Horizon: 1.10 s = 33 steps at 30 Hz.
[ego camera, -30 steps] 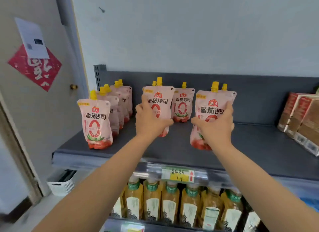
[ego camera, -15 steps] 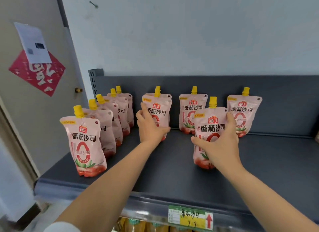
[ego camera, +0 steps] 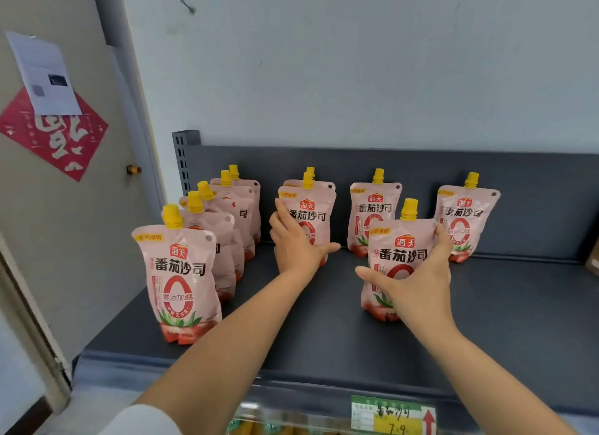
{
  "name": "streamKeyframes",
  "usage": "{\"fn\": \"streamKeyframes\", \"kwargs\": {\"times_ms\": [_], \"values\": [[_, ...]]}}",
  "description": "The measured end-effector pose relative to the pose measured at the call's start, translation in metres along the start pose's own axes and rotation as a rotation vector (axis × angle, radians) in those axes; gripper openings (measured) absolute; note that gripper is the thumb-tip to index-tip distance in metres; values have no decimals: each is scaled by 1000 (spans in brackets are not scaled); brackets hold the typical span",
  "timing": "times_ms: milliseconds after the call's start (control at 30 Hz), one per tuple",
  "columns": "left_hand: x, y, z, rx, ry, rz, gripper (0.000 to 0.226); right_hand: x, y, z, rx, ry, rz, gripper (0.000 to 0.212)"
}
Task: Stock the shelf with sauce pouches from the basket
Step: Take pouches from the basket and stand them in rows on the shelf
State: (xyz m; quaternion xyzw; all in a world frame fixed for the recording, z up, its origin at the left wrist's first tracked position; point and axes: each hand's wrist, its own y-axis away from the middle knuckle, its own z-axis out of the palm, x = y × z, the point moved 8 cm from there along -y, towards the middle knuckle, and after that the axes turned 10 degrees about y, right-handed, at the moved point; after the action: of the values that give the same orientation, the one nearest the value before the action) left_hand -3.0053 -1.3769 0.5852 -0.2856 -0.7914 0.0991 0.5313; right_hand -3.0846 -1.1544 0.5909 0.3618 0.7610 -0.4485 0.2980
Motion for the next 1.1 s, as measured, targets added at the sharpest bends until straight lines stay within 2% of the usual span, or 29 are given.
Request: {"fn": "streamKeyframes", "kwargs": {"times_ms": [67,200,367,500,633,800,900,1000,1100], "values": [[0,1,-1,-35,-34,-9,148,1,4,0,-21,63,-1,137],[-4,5,-6,-121,-97,-37,149,9,16,4,-191,161,41,152],[-13,5,-9,-238,-38,-102,132,5,22,5,-152,187,44,147],[-10,5,-6,-240,-46,-107,124,2,25,9,-135,197,58,146],[-9,6,-8,-227,-72,-77,125,1,25,9,-115,200,48,145],[-15,8,-19,-267,-39,-132,133,-6,23,24,-143,223,34,145],[-15,13,-30,-273,21,-121,115,-16,17,44,-177,217,15,146],[-18,27,-32,-405,181,-100,93,-30,10,69,-197,218,-14,141],[-18,44,-35,-510,251,-73,86,-43,3,93,-207,142,-2,139]]}}
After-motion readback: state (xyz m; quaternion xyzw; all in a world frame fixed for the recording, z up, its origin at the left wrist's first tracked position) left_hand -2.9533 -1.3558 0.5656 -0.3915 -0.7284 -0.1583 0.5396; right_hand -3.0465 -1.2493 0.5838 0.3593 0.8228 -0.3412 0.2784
